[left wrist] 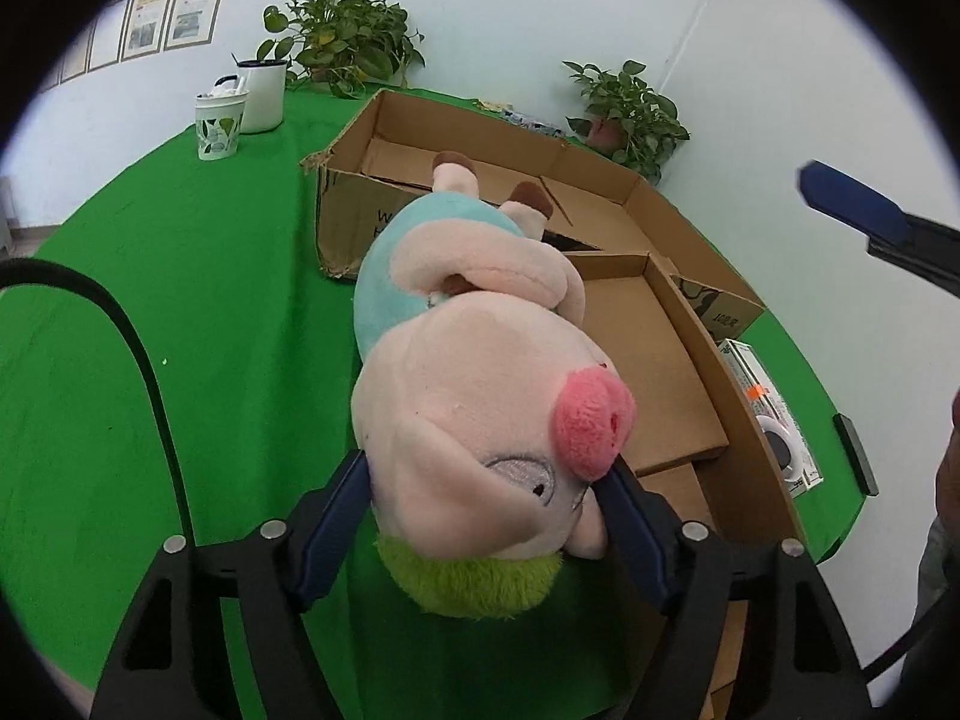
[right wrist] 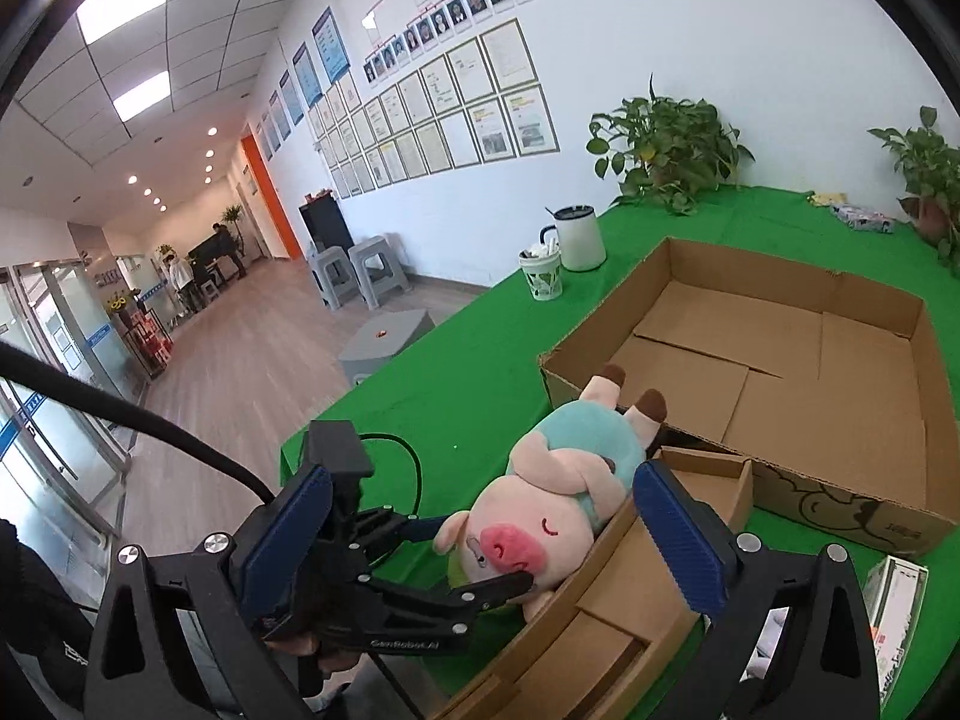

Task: Organize objects
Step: 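Grasp the plush pig by its body with the right gripper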

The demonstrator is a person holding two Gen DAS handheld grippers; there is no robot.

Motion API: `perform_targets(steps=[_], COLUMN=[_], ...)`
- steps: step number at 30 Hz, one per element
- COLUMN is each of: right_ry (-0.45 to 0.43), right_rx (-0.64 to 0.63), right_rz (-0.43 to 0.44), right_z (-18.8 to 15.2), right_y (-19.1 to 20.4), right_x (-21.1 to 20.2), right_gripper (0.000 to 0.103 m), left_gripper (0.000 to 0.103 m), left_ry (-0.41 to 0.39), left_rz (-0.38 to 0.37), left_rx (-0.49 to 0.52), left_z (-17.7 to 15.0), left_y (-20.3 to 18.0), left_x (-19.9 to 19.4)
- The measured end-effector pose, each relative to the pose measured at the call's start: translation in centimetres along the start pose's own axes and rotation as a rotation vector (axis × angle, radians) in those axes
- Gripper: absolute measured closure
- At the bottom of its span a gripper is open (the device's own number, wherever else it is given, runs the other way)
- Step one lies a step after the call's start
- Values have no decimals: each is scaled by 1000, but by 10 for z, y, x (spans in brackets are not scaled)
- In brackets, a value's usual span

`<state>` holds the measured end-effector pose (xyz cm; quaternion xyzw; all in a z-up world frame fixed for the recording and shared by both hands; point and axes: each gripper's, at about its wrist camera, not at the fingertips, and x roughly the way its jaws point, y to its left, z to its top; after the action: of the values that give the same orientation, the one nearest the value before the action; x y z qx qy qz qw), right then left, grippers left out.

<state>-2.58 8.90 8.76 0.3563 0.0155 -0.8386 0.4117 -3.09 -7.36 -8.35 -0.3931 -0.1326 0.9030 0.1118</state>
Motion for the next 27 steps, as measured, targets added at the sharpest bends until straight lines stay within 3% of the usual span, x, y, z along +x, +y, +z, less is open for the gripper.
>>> perform_targets(steps=[4,7,11,20,27], right_ry=[104,185,263,440,445], right_rx=[-53,-36,28,120,131], right_rz=[-72,-86,-54,-78,-189], right_z=[10,11,6,-8,-17], right_y=[-2,-8,-10,11,25], right_x=[53,91,133,205,224], right_gripper=[2,3,3,2,4], left_gripper=[44,47,48,49,51], left_ry=[-8,-16,-25,-17,-11], left_rz=[-22,-47,-41,-8,10], left_rx=[-14,-57,-99,-134,-101], left_z=[-2,-7,-16,-34,-35], left_y=[7,18,31,43,39], left_x=[-4,-11,-28,-56,-57])
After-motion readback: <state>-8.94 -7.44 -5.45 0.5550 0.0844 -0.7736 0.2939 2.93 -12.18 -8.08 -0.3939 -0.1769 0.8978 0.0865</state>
